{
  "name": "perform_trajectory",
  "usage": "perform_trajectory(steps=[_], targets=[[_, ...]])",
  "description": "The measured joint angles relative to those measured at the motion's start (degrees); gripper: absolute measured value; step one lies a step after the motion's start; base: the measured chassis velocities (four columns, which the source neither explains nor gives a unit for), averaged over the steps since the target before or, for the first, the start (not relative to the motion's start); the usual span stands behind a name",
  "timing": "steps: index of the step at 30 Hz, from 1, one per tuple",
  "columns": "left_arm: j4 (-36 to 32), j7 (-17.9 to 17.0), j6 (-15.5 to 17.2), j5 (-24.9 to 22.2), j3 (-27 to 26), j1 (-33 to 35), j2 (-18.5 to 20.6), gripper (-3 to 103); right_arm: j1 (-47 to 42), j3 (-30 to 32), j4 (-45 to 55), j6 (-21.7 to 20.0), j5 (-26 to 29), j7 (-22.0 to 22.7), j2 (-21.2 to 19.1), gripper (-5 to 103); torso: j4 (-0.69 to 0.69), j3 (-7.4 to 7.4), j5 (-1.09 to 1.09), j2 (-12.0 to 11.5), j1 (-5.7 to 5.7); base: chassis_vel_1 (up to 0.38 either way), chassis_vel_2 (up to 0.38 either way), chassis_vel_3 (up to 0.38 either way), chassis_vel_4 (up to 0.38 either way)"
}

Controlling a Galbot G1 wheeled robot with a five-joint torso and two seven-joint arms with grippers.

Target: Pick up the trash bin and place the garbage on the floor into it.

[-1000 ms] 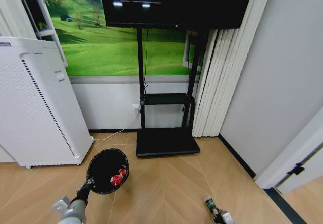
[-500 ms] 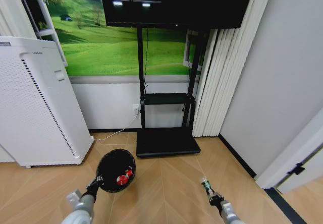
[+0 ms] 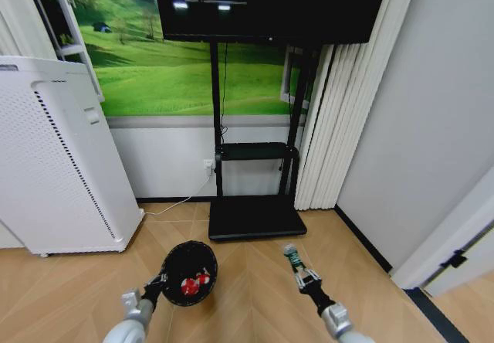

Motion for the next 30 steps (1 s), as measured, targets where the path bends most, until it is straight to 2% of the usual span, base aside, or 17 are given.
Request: perform_trajectory(steps=[1, 3, 5, 7, 8, 18, 30], targets=[[1.3, 1.1, 0.0, -0.1, 2.8, -2.3, 0.8, 3, -0.7, -1.6, 1.3, 1.3, -0.2, -0.8, 0.4, 21, 0.0, 0.0, 0.0, 0.0, 0.0, 0.0, 0.0, 0.0, 0.0], [2.2, 2.0, -0.1, -0.1, 4.4, -3.7, 1.1, 3, -0.7, -2.5, 1.8, 1.9, -0.4, -1.3, 0.5, 21, 0.01, 0.0, -0.02, 0.0, 0.0, 0.0, 0.0, 0.0, 0.0], [4.5, 4.1, -0.7, -0.1, 8.2, -7.5, 1.3, 3, -0.2, -5.3, 2.4, 2.9, -0.4, -2.3, 0.7, 21, 0.01, 0.0, 0.0, 0.0, 0.0, 0.0, 0.0, 0.0, 0.0], [6.6, 5.9, -1.2, -0.1, 11.1, -10.6, 0.7, 3, 0.9, -7.6, 1.9, 3.6, -0.5, -2.8, 1.0, 21, 0.01, 0.0, 0.0, 0.0, 0.0, 0.0, 0.0, 0.0, 0.0], [9.2, 8.2, -1.9, 0.2, 15.0, -14.5, -0.5, 3, 2.6, -10.3, 0.5, 4.8, -0.4, -3.7, 1.1, 21, 0.01, 0.0, 0.0, 0.0, 0.0, 0.0, 0.0, 0.0, 0.0], [11.3, 9.6, -2.4, 0.2, 20.9, -18.0, -3.2, 3, 4.1, -12.4, -0.8, 6.5, -0.2, -6.2, 0.1, 21, 0.01, 0.01, 0.0, 0.0, -0.01, 0.0, 0.0, 0.0, 0.0], [8.1, 9.9, -2.6, 1.2, 22.7, -14.0, -4.0, 3, 5.2, -15.8, -2.6, 7.5, -2.1, -7.9, 0.5, 21, 0.02, 0.0, 0.0, 0.0, -0.01, 0.0, 0.0, 0.0, 0.0]])
